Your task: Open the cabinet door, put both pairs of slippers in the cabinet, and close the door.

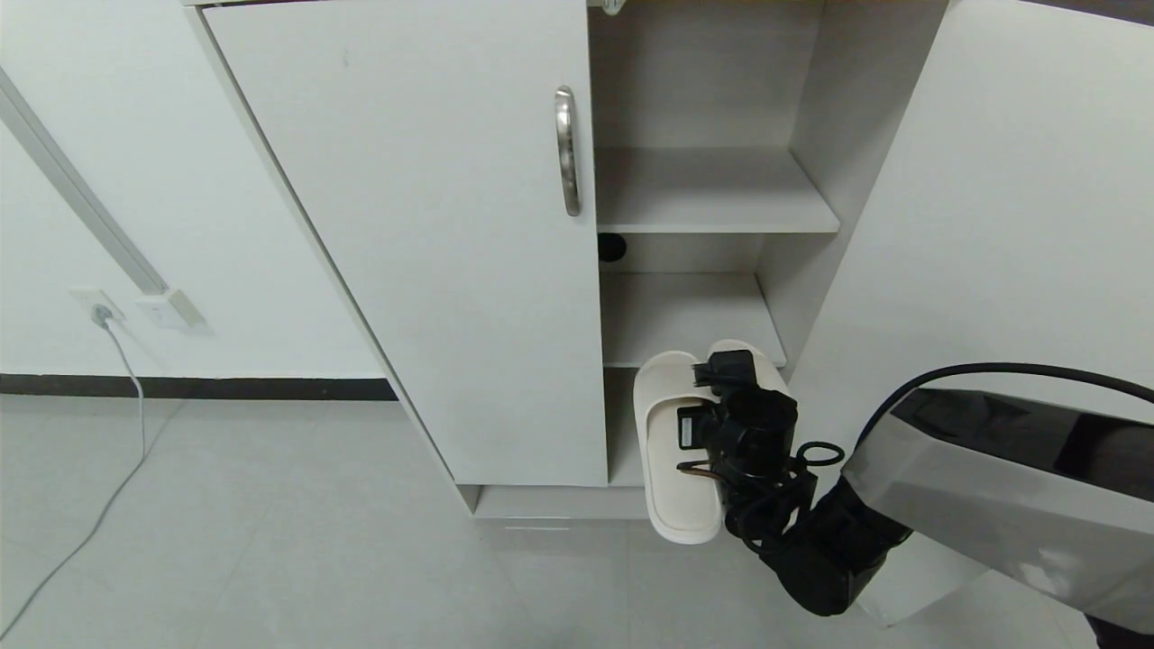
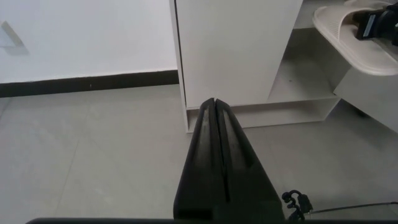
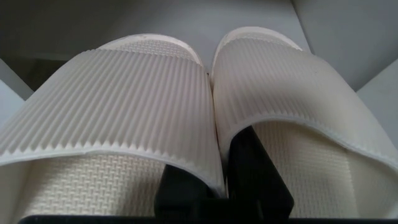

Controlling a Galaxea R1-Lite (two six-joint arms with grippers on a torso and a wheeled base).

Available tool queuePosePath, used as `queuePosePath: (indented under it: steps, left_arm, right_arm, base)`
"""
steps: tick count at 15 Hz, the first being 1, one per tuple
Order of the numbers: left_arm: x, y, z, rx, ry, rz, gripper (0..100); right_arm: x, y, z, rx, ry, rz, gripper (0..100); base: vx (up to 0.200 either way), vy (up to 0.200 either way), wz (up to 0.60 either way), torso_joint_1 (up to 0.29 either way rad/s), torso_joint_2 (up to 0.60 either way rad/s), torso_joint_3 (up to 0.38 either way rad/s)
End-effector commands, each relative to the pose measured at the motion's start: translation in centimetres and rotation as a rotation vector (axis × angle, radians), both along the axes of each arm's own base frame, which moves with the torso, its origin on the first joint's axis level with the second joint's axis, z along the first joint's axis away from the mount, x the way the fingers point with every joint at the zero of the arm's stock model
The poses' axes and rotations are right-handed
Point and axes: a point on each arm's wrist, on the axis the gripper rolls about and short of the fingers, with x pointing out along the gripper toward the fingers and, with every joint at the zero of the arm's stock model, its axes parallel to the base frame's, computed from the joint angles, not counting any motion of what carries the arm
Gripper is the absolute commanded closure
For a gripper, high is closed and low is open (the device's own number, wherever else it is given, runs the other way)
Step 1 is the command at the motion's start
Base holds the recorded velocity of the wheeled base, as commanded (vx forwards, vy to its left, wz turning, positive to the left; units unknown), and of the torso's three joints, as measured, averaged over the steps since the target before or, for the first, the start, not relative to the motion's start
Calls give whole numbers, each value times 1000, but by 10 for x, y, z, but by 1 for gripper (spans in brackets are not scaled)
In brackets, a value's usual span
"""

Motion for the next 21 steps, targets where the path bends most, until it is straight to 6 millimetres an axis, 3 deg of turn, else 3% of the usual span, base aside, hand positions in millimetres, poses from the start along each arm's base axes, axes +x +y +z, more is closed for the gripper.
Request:
queuePosePath:
  steps: [1, 8, 14, 21]
  left_arm:
    - [0, 0, 0, 1, 2, 0, 100]
    - [0, 0, 0, 1, 2, 0, 100]
    - [0, 0, 0, -1, 2, 0, 100]
    - [0, 0, 0, -2, 2, 8, 100]
  right_arm:
    - [0, 0, 1, 1, -1, 0, 100]
    - [0, 1, 0, -11, 0, 1, 100]
    - [15, -18, 7, -2, -16, -57, 100]
    - [19, -23, 8, 0, -18, -72, 100]
  base:
    - [200, 200, 0, -2, -2, -2]
    - [200, 200, 0, 2, 4, 0]
    - [33, 0, 0, 0, 0, 0]
    - [0, -29, 0, 0, 0, 1]
